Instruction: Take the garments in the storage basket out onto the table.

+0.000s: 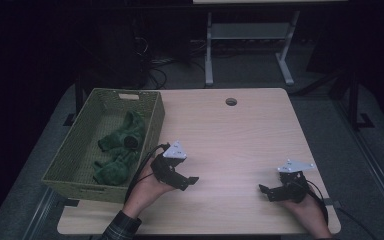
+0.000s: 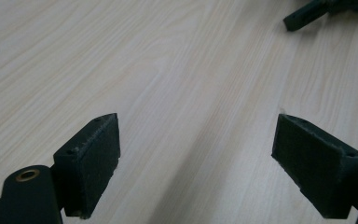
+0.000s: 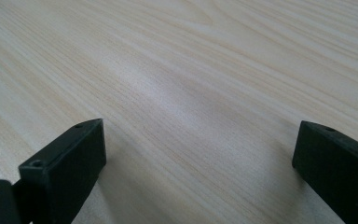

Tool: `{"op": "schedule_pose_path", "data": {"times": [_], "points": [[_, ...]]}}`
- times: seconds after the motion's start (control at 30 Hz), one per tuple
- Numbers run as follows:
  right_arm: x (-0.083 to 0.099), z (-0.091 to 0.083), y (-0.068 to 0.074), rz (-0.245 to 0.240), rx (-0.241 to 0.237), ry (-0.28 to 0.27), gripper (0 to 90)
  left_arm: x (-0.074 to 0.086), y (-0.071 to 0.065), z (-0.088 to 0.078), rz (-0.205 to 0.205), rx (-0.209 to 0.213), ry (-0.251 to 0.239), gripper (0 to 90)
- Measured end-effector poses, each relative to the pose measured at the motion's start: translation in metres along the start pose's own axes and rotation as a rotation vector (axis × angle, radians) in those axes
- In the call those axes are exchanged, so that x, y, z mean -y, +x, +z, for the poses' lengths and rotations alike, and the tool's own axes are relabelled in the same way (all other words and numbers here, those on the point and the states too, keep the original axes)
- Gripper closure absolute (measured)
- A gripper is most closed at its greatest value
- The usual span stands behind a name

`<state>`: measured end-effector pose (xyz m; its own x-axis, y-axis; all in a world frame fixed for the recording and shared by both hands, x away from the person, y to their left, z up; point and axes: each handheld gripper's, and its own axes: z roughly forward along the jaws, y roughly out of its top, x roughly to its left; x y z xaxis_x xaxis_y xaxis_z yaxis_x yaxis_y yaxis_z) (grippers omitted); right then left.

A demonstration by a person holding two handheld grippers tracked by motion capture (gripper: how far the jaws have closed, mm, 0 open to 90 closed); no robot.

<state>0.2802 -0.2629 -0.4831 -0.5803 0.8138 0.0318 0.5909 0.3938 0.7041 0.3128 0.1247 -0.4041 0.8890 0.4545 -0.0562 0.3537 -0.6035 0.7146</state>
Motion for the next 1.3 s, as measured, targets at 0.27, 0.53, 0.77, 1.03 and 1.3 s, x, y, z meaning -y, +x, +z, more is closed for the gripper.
{"op": "schedule_pose_path", "data": {"times": [0.27, 0.53, 0.77, 1.03, 1.3], "points": [[0.0, 0.0, 0.0, 0.0, 0.0, 0.0, 2.2, -0.011, 0.002, -0.009, 0.013, 0.001, -0.002, 14.6], [0.0, 0.0, 0.0, 0.001, 0.0, 0.0, 2.2, -0.027, 0.012, -0.019, 0.035, 0.014, -0.014, 14.6], [0.0, 0.0, 0.0, 0.001, 0.0, 0.0, 2.2, -0.034, 0.015, -0.023, 0.046, 0.044, -0.01, 18.3], [0.0, 0.0, 0.0, 0.001, 0.0, 0.0, 2.2, -0.032, 0.021, -0.033, 0.035, 0.029, -0.034, 20.1], [0.0, 0.0, 0.0, 0.001, 0.0, 0.0, 2.2, -0.026, 0.032, -0.052, 0.008, -0.015, -0.049, 20.6]]}}
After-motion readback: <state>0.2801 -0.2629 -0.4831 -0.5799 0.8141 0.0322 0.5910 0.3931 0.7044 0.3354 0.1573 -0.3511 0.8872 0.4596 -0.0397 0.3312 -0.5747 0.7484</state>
